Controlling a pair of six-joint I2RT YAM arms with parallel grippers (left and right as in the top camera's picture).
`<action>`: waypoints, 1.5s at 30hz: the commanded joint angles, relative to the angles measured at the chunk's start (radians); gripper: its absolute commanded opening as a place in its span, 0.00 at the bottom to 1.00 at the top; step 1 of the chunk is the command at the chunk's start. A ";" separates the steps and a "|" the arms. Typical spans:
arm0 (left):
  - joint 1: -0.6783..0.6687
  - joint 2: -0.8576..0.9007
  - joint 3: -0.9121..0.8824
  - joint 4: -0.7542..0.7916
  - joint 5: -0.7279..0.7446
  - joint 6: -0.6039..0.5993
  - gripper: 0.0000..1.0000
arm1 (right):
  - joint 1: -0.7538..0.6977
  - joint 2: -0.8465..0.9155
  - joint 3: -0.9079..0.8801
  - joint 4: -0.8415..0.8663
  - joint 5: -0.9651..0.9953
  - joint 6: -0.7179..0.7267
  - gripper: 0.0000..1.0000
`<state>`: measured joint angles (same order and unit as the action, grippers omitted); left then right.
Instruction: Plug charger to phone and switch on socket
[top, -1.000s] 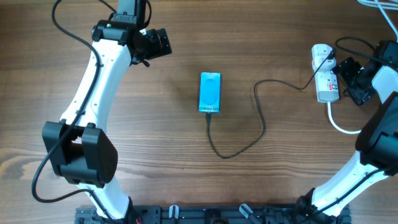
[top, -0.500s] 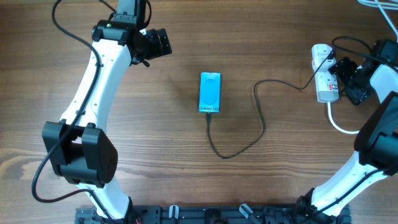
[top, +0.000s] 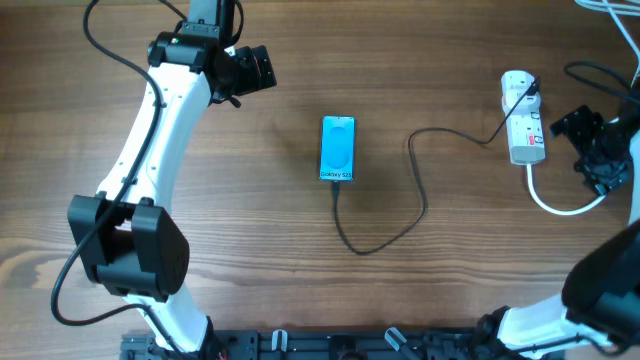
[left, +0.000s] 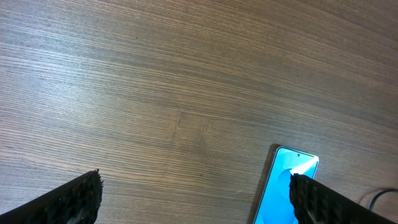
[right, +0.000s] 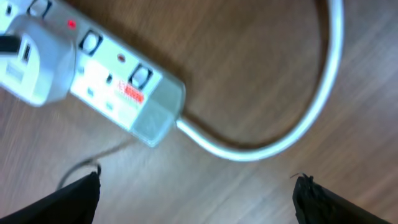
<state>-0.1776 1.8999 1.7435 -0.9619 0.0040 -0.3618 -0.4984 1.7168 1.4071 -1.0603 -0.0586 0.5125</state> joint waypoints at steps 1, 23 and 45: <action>-0.003 0.010 -0.005 0.000 -0.016 -0.013 1.00 | 0.039 -0.108 -0.009 -0.048 0.029 0.010 1.00; -0.003 0.010 -0.005 0.000 -0.016 -0.013 1.00 | 0.575 -0.914 -0.388 0.013 0.103 -0.004 1.00; -0.003 0.010 -0.005 0.000 -0.016 -0.013 1.00 | 0.550 -0.932 -0.389 0.127 0.026 -0.408 1.00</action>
<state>-0.1776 1.8999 1.7435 -0.9619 0.0002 -0.3622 0.0708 0.8696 1.0210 -0.9424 0.0231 0.2630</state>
